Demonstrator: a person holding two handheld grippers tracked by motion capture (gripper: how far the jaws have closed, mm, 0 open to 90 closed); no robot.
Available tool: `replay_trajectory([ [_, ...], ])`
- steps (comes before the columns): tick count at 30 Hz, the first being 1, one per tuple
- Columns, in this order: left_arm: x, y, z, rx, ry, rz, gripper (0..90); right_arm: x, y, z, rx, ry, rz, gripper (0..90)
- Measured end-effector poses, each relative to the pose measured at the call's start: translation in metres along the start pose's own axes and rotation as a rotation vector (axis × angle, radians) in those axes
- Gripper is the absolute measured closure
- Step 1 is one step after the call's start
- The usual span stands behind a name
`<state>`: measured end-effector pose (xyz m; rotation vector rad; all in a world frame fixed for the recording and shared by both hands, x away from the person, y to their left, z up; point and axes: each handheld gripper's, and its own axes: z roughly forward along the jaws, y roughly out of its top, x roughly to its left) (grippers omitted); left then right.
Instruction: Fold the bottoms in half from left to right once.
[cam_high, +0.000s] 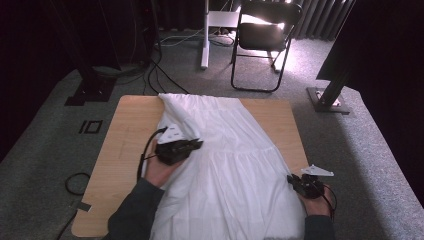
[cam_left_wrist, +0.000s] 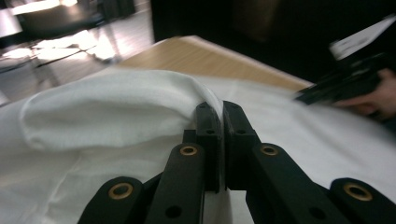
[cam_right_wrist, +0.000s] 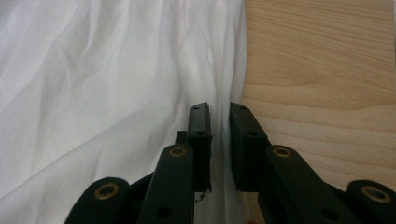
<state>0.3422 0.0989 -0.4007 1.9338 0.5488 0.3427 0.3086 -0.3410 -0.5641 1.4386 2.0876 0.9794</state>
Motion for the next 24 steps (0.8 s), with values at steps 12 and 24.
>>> replay_trajectory([
  [12, -0.031, -0.033, 0.124, 0.210, -0.138, -0.032, 62.9, 0.001, 0.001, 0.000, 0.003, 0.011, 0.015, 69.0],
  [24, 0.020, -0.076, 0.014, 0.191, 0.217, -0.071, 51.4, 0.059, 0.049, -0.014, -0.083, -0.038, -0.067, 43.3],
])
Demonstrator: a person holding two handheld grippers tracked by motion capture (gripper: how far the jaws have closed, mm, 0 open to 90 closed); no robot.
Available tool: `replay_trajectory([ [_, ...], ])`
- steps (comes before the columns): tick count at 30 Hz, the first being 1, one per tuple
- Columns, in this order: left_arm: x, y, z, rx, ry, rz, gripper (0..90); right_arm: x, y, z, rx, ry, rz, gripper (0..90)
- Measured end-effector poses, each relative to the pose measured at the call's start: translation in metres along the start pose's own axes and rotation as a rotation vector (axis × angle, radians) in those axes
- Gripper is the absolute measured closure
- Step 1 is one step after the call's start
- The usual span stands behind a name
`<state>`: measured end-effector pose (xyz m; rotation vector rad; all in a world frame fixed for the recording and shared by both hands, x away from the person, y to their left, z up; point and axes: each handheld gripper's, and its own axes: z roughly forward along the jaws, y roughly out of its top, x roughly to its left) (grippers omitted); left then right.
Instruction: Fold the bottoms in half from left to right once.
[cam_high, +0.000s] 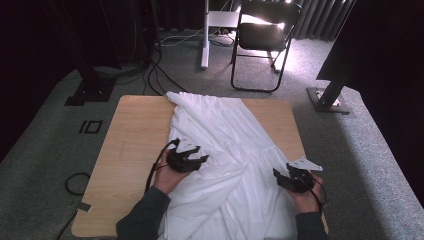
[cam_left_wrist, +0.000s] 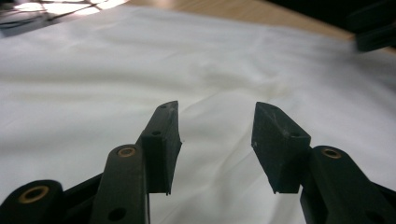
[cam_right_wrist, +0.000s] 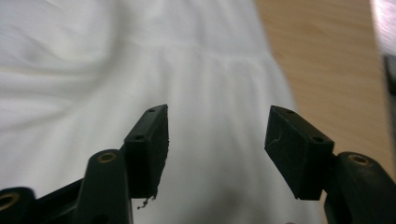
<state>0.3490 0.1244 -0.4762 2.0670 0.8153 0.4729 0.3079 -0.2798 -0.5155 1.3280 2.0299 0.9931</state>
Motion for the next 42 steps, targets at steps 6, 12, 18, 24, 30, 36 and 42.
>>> replay_trajectory([
  [6, 0.024, -0.050, -0.022, 0.078, 0.124, -0.059, 50.1, 0.042, 0.026, 0.022, -0.012, 0.138, -0.093, 67.9],
  [12, 0.039, -0.071, -0.032, 0.085, 0.145, -0.150, 49.8, 0.081, 0.042, 0.046, -0.003, 0.252, -0.164, 54.0],
  [18, 0.037, -0.079, -0.024, 0.110, 0.133, -0.153, 49.8, 0.093, 0.042, 0.074, 0.077, 0.301, -0.191, 45.0],
  [24, 0.033, -0.079, -0.019, 0.111, 0.126, -0.136, 49.8, 0.082, 0.041, 0.055, 0.044, 0.321, -0.206, 87.0],
  [30, 0.028, -0.077, -0.019, 0.099, 0.118, -0.122, 49.8, 0.046, 0.046, -0.013, -0.125, 0.257, -0.172, 87.3],
  [36, 0.027, -0.077, -0.016, 0.115, 0.119, -0.113, 49.2, 0.000, 0.031, -0.047, -0.178, 0.153, -0.100, 87.2],
  [42, 0.027, -0.078, -0.014, 0.142, 0.121, -0.118, 48.4, -0.022, -0.015, -0.006, 0.075, 0.127, -0.065, 78.9],
])
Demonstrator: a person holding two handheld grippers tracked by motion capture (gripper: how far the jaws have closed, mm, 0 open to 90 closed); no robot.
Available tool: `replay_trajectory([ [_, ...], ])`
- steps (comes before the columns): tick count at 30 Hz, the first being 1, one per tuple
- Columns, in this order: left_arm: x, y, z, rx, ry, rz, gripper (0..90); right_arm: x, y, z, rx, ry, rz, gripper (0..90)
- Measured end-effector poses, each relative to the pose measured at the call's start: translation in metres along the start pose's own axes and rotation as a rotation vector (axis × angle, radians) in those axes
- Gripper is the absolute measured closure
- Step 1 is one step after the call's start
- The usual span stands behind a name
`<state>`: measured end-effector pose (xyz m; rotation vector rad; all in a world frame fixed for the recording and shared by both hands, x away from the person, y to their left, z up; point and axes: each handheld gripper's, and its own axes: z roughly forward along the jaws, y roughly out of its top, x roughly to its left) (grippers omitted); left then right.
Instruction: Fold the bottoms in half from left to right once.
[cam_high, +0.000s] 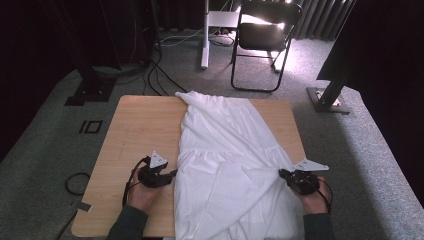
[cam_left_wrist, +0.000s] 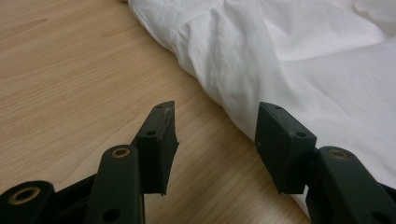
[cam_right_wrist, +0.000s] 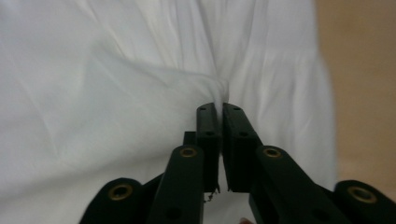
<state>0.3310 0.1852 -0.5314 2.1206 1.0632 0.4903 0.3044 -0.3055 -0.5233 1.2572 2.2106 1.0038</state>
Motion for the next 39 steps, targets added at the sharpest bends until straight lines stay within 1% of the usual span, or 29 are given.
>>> replay_trajectory([
  [1, 0.000, 0.000, 0.001, 0.006, 0.002, -0.001, 48.2, -0.001, -0.004, 0.005, 0.017, -0.014, 0.017, 72.0],
  [2, 0.000, -0.001, 0.002, 0.011, 0.000, -0.003, 47.5, -0.003, -0.006, 0.007, 0.015, -0.021, 0.042, 67.5],
  [4, -0.001, -0.002, 0.004, 0.024, -0.004, -0.013, 47.4, -0.005, -0.002, 0.004, -0.025, -0.029, 0.081, 60.7],
  [6, -0.002, -0.004, 0.007, 0.037, -0.007, -0.020, 47.2, -0.007, 0.008, -0.001, -0.064, -0.036, 0.104, 58.8],
  [7, -0.002, -0.004, 0.007, 0.037, -0.007, -0.020, 47.1, -0.007, 0.008, -0.001, -0.064, -0.036, 0.104, 58.8],
  [8, -0.002, -0.007, 0.008, 0.039, -0.013, -0.032, 47.1, -0.007, 0.014, -0.002, -0.078, -0.040, 0.111, 58.2],
  [9, -0.002, -0.008, 0.008, 0.041, -0.018, -0.038, 47.1, -0.005, 0.025, 0.002, -0.078, -0.037, 0.099, 57.1],
  [11, -0.002, -0.012, 0.009, 0.041, -0.044, -0.055, 46.4, -0.003, 0.031, 0.014, -0.044, -0.040, 0.087, 56.4],
  [13, -0.003, -0.015, 0.009, 0.042, -0.059, -0.063, 45.4, -0.003, 0.031, 0.030, -0.003, -0.033, 0.089, 55.8],
  [14, -0.004, -0.016, 0.010, 0.046, -0.068, -0.062, 45.0, -0.003, 0.031, 0.038, 0.017, -0.027, 0.090, 54.9],
  [16, -0.008, -0.018, 0.010, 0.037, -0.075, -0.048, 42.6, -0.003, 0.029, 0.050, 0.046, -0.029, 0.095, 53.2],
  [19, -0.013, -0.019, 0.010, 0.035, -0.085, -0.028, 40.6, -0.001, 0.027, 0.059, 0.066, -0.017, 0.100, 52.3],
  [21, -0.015, -0.021, 0.010, 0.020, -0.127, -0.037, 38.6, 0.000, 0.027, 0.062, 0.079, -0.010, 0.090, 52.0],
  [23, -0.018, -0.022, 0.010, 0.013, -0.157, -0.035, 37.5, 0.001, 0.026, 0.065, 0.097, -0.014, 0.079, 51.8],
  [25, -0.020, -0.022, 0.011, 0.003, -0.193, -0.042, 35.3, 0.002, 0.025, 0.067, 0.107, -0.014, 0.072, 54.3],
  [26, -0.020, -0.022, 0.012, -0.004, -0.215, -0.053, 34.8, 0.003, 0.024, 0.068, 0.111, -0.013, 0.067, 56.8],
  [27, -0.021, -0.022, 0.014, -0.012, -0.236, -0.066, 34.5, 0.004, 0.024, 0.069, 0.114, -0.015, 0.060, 60.8],
  [28, -0.023, -0.021, 0.016, -0.020, -0.259, -0.077, 34.5, 0.006, 0.023, 0.069, 0.109, -0.017, 0.050, 67.6],
  [29, -0.025, -0.020, 0.018, -0.023, -0.278, -0.083, 34.6, 0.006, 0.023, 0.069, 0.106, -0.008, 0.051, 74.2],
  [30, -0.028, -0.018, 0.020, -0.026, -0.286, -0.083, 34.6, 0.007, 0.023, 0.069, 0.107, -0.010, 0.049, 80.2],
  [31, -0.031, -0.017, 0.023, -0.028, -0.293, -0.081, 34.8, 0.008, 0.023, 0.069, 0.105, -0.020, 0.041, 84.3],
  [32, -0.035, -0.015, 0.025, -0.029, -0.297, -0.072, 35.3, 0.008, 0.023, 0.068, 0.101, -0.027, 0.037, 86.1],
  [33, -0.038, -0.012, 0.027, -0.031, -0.285, -0.056, 38.0, 0.009, 0.024, 0.067, 0.095, -0.033, 0.030, 86.7],
  [34, -0.042, -0.010, 0.030, -0.027, -0.266, -0.035, 44.4, 0.010, 0.024, 0.065, 0.088, -0.039, 0.021, 87.1],
  [35, -0.045, -0.007, 0.032, -0.021, -0.252, -0.020, 53.9, 0.011, 0.025, 0.063, 0.081, -0.046, 0.017, 87.4],
  [36, -0.047, -0.005, 0.033, -0.016, -0.249, -0.006, 63.8, 0.012, 0.025, 0.061, 0.071, -0.051, 0.012, 87.5],
  [37, -0.047, -0.005, 0.033, -0.016, -0.249, -0.006, 75.3, 0.012, 0.025, 0.061, 0.071, -0.051, 0.012, 87.5],
  [38, -0.049, -0.001, 0.031, -0.038, -0.230, 0.014, 75.3, 0.012, 0.026, 0.058, 0.062, -0.057, 0.010, 87.5],
  [39, -0.050, 0.000, 0.029, -0.050, -0.222, 0.020, 85.7, 0.011, 0.030, 0.048, 0.029, -0.072, 0.009, 87.5],
])
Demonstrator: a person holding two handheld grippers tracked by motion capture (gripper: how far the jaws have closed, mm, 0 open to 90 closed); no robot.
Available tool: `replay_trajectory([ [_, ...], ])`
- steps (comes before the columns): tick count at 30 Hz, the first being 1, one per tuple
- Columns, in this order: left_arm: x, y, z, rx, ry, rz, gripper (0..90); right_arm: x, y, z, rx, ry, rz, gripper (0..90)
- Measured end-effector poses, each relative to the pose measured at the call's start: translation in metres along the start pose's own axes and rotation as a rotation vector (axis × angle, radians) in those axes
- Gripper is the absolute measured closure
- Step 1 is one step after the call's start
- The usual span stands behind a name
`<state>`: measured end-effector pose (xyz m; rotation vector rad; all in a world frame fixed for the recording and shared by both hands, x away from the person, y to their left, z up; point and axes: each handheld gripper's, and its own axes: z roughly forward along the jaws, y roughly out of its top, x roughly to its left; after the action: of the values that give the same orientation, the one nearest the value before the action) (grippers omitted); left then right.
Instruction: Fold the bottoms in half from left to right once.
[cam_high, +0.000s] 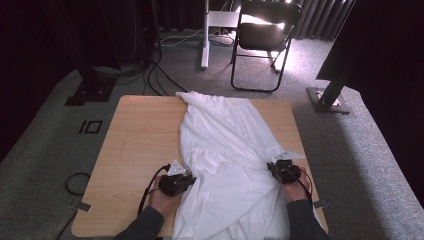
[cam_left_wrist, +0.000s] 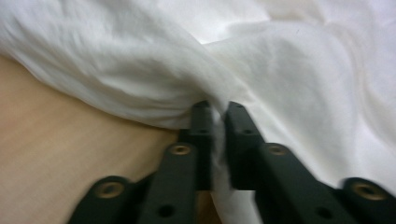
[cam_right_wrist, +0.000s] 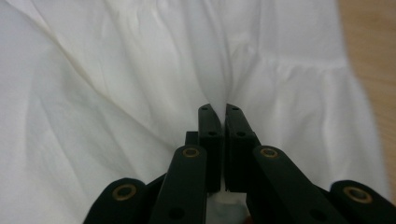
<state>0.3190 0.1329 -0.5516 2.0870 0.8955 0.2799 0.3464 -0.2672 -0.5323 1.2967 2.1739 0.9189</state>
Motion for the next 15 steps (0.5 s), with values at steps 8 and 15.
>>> replay_trajectory([
  [8, 0.008, 0.016, -0.064, -0.035, 0.236, 0.067, 87.1, 0.002, 0.012, -0.027, -0.079, -0.002, -0.009, 88.3],
  [15, 0.009, 0.027, -0.112, -0.070, 0.396, 0.049, 87.2, 0.028, 0.027, -0.042, -0.158, 0.089, -0.052, 89.0],
])
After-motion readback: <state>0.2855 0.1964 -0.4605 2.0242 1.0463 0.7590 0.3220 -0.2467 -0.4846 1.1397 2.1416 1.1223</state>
